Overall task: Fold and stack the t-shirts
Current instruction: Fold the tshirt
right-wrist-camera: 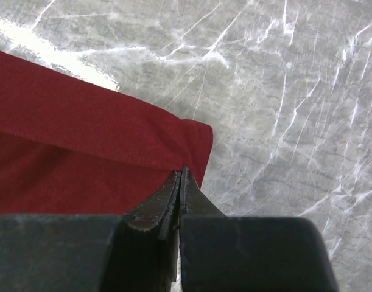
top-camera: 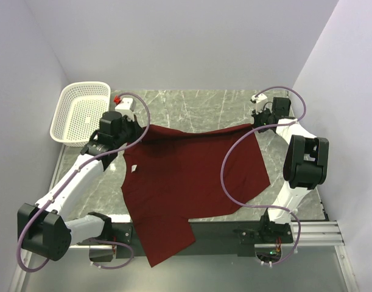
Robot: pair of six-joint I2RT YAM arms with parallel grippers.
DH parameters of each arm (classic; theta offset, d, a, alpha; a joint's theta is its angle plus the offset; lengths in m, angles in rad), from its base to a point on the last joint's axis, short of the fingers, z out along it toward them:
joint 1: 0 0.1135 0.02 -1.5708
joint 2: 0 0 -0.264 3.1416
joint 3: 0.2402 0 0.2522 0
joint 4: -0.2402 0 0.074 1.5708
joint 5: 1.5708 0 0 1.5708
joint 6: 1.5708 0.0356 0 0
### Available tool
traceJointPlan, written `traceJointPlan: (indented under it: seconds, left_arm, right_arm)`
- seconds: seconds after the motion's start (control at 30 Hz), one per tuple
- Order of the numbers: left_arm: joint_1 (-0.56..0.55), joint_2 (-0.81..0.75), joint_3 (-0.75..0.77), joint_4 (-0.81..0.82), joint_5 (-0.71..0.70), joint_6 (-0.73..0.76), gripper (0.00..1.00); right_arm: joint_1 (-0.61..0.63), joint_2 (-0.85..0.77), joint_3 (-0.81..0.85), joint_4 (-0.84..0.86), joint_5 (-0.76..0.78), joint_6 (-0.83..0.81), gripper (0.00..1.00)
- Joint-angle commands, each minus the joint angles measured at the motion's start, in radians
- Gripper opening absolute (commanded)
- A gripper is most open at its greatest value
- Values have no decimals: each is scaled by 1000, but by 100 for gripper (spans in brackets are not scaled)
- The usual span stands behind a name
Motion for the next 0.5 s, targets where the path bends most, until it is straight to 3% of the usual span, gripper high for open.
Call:
traceJointPlan:
  seconds: [0.0,0.47]
  left_arm:
    - [-4,-34,-11,16,4,-21,0]
    - [-18,-30,-25,8,-10,-25,1]
  right_arm:
    - [-10,-53,-8,32,-12,3,0]
    - [-12,-53,-9,28,-10,3,0]
